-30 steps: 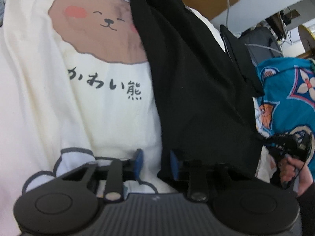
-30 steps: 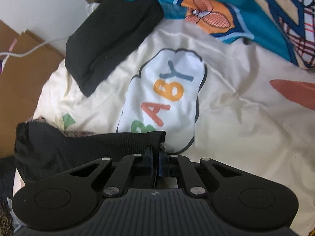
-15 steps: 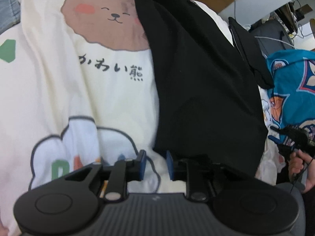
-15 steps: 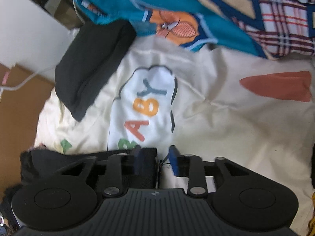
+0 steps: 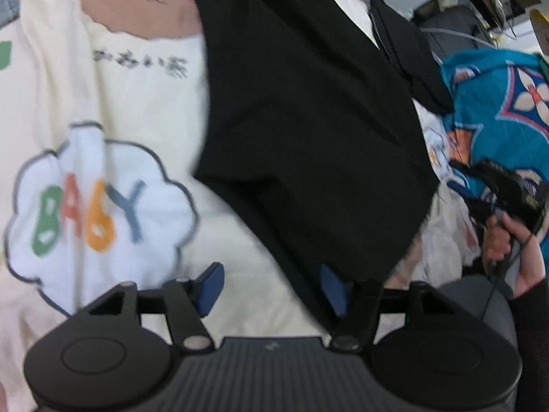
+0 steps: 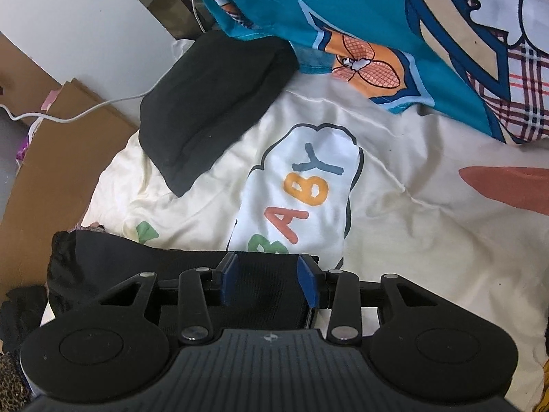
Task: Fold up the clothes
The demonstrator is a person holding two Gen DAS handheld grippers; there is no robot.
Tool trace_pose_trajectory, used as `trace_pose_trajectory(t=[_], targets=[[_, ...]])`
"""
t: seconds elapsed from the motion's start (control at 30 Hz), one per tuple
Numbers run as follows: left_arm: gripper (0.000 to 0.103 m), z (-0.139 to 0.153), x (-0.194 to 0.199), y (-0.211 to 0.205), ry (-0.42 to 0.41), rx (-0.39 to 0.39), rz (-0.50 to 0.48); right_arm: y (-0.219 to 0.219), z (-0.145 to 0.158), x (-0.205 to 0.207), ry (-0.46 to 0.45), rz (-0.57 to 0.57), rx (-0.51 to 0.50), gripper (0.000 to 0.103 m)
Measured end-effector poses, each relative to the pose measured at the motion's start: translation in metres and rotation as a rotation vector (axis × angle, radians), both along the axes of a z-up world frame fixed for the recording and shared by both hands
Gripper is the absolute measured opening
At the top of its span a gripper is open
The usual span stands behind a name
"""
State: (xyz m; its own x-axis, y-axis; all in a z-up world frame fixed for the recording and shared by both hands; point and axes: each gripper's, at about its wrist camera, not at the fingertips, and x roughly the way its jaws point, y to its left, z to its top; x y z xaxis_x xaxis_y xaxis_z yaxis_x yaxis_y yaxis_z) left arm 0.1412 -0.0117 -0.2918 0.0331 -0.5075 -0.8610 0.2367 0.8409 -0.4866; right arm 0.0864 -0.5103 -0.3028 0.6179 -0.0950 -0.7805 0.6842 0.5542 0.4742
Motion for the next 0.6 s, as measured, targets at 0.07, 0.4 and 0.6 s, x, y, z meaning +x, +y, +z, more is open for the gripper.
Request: trace_pose_trajectory(t=[0.07,0.4,0.6], targets=[[0.066,-0.005,-0.004,-0.007,0.023,-0.010,-0.018,-0.001,-0.001,0.000,0.004,0.000,0.006,0.046],[0.066,-0.027,-0.009,-0.033,0.116,-0.046,-0.013,-0.003,-0.008,0.002,0.000,0.009,0.049,0.046],[0.068,-0.039,-0.008,-0.045,0.140,-0.073,-0.009,-0.004,-0.011,0.004,-0.004,0.019,0.064,0.046]])
